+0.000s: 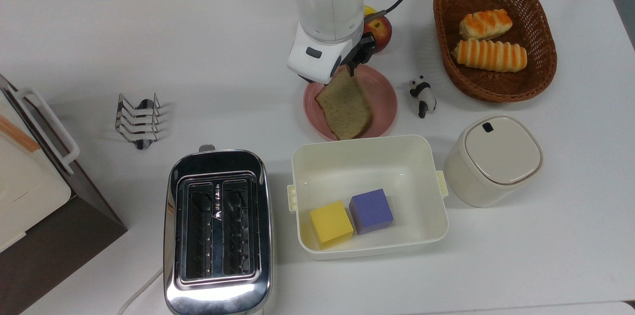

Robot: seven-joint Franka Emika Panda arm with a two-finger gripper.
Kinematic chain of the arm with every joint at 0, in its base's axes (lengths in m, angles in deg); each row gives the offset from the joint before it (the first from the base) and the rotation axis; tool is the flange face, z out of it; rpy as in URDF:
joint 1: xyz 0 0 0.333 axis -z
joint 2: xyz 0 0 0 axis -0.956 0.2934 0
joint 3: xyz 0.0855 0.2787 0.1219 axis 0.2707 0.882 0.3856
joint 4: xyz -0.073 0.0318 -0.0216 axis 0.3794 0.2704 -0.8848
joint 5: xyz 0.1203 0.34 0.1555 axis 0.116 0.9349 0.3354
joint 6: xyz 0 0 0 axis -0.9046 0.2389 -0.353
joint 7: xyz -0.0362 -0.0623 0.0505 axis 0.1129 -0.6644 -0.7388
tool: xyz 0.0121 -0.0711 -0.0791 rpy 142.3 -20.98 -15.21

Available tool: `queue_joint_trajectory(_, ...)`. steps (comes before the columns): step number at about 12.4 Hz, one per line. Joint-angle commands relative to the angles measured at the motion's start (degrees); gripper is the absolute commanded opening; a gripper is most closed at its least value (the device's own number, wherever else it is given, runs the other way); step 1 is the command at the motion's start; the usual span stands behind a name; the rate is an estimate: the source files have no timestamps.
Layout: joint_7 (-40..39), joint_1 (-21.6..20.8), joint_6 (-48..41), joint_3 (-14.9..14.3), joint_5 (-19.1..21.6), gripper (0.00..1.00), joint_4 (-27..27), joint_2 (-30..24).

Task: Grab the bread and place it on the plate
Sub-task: 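Open the gripper to release the bread and raise it away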

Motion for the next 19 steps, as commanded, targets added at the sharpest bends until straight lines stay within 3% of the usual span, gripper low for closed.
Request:
queue_joint_trajectory(1,1.7,-1.9,-0.8,-0.5,-1.3,0.51,-1.3,-1.1)
queue_joint_trajectory(5,1.7,-1.8,-0.8,-0.6,-1.3,0.56,-1.5,-1.2)
queue_joint_trajectory(6,1.8,-1.6,-0.8,-0.9,-1.3,0.64,-1.3,-1.3)
queue_joint_trajectory(8,1.8,-1.3,-0.8,-1.3,-1.3,0.96,-0.6,-1.8)
queue_joint_trajectory(9,1.8,-0.6,-0.9,-1.5,-1.5,1.00,0.1,-2.2)
queue_joint_trajectory(19,1.6,7.8,-0.9,-4.7,-3.6,1.00,3.3,-7.7)
